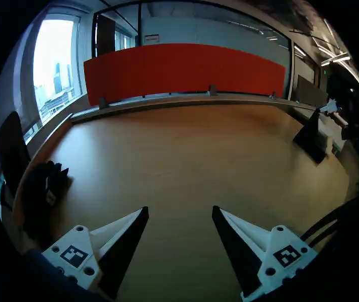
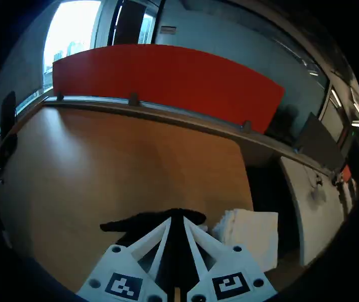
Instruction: Fold towel
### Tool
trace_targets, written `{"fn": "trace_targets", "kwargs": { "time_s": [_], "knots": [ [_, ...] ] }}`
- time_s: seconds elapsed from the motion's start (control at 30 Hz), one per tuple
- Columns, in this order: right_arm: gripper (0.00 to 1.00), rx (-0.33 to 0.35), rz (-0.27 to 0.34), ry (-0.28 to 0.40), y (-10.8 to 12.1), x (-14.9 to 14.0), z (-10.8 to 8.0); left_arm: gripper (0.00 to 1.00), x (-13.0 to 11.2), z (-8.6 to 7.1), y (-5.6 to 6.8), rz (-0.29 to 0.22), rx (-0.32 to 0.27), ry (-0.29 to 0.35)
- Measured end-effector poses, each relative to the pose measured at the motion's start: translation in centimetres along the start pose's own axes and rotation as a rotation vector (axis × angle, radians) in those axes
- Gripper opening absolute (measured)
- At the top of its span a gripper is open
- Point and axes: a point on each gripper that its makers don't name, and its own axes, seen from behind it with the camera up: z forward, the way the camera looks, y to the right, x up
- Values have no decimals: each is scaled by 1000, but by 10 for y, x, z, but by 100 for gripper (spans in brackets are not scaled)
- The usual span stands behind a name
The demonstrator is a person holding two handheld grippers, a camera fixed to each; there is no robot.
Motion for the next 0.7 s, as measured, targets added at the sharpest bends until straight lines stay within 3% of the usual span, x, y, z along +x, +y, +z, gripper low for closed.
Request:
{"fn": "trace_targets", "kwargs": {
  "time_s": [0.3, 0.7],
  "knots": [
    [1, -20, 19, -25, 7, -29, -10, 94, -1, -1, 0, 5, -2, -3],
    [1, -56, 44, -87, 23, -69, -8, 94, -3, -2, -1, 16, 1, -9]
  ]
}}
